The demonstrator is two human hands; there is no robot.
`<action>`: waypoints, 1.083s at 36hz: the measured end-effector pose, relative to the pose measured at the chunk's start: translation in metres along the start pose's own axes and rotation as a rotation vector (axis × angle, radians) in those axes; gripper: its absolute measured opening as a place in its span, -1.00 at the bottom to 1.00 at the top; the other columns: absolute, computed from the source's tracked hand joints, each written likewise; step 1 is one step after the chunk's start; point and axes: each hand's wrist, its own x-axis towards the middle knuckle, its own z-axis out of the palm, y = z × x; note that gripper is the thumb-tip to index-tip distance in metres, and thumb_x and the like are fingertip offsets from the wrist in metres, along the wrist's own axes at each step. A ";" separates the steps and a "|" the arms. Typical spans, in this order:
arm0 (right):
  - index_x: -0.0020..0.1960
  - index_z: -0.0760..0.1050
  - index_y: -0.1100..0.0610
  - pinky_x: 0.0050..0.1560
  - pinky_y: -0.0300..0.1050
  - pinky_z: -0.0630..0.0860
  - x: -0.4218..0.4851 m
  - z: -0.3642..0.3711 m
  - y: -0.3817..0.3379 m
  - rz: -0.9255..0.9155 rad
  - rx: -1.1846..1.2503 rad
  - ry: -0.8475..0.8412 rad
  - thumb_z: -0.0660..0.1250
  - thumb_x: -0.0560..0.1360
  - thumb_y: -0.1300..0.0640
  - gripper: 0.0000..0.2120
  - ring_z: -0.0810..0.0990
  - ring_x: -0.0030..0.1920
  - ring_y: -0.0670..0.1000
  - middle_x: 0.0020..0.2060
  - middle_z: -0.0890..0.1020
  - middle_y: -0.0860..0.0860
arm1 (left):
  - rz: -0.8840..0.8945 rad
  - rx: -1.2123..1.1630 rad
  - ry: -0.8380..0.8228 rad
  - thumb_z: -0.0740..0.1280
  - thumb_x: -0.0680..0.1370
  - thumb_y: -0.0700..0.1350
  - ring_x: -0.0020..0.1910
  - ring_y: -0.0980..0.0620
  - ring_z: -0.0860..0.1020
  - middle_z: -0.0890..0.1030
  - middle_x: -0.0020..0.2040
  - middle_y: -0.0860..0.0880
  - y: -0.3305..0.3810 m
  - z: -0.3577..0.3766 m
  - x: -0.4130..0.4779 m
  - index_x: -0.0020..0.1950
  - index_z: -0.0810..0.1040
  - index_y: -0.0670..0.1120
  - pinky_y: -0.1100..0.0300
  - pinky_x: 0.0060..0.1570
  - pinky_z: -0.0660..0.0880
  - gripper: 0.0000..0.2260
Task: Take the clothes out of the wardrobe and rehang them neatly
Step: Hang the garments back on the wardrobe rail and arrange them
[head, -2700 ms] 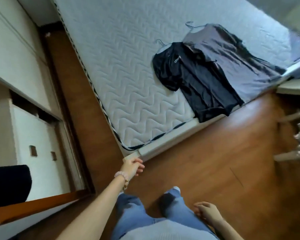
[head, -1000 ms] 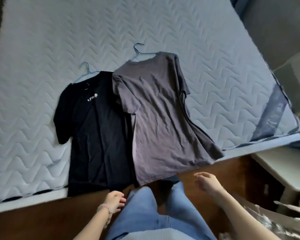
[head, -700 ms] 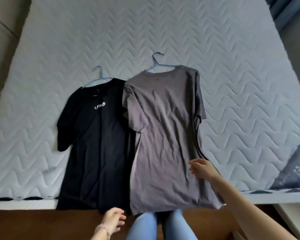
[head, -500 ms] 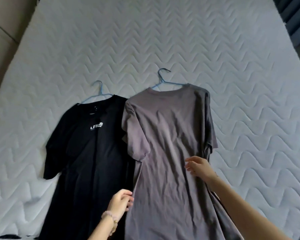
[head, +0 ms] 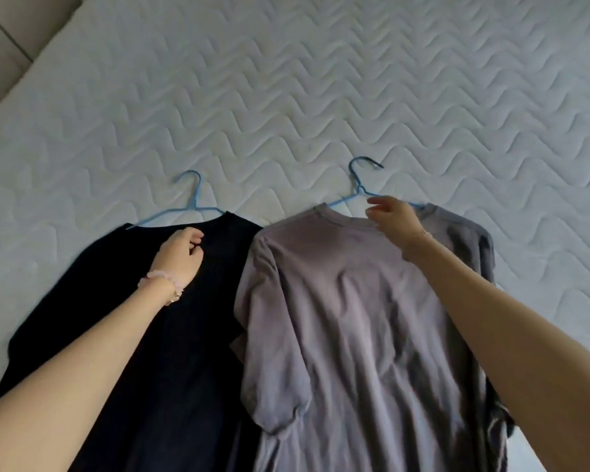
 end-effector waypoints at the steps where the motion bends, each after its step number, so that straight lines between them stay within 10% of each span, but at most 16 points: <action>1: 0.29 0.45 0.22 -0.19 -0.28 0.39 0.008 0.008 -0.004 0.006 -0.014 0.013 0.26 0.50 0.25 -0.64 0.47 -0.06 0.00 -0.01 0.53 0.05 | -0.004 0.062 0.019 0.22 0.55 -0.28 0.21 -0.14 0.50 0.52 0.25 -0.18 -0.008 -0.004 0.013 0.28 0.46 -0.21 0.04 0.28 0.38 -0.70; 6: 0.41 0.28 0.22 0.25 -0.01 0.36 0.041 0.024 -0.001 0.014 -0.271 0.115 0.23 0.51 0.20 -0.52 0.42 0.29 0.18 0.33 0.42 0.19 | -0.099 0.296 0.084 0.20 0.56 -0.22 0.34 -0.26 0.36 0.35 0.40 -0.25 -0.046 -0.023 0.058 0.40 0.34 -0.21 -0.08 0.30 0.35 -0.60; 13: 0.34 0.40 0.18 0.31 0.09 0.33 0.065 0.002 0.028 0.009 -0.579 0.171 0.20 0.51 0.16 -0.59 0.39 0.30 0.24 0.31 0.43 0.21 | -0.183 0.399 -0.030 0.11 0.61 -0.15 0.36 -0.25 0.35 0.31 0.43 -0.27 -0.085 -0.027 0.099 0.43 0.29 -0.23 -0.06 0.33 0.35 -0.61; 39: 0.08 0.52 0.02 -0.13 -0.07 0.34 -0.076 -0.092 -0.089 -0.275 -0.844 0.272 0.09 0.60 0.01 -0.76 0.54 0.02 0.20 0.08 0.55 0.05 | -0.008 0.253 0.300 0.12 0.64 0.02 -0.16 -0.15 0.52 0.61 -0.07 -0.11 -0.020 -0.172 -0.003 -0.02 0.51 -0.03 0.11 -0.27 0.36 -0.78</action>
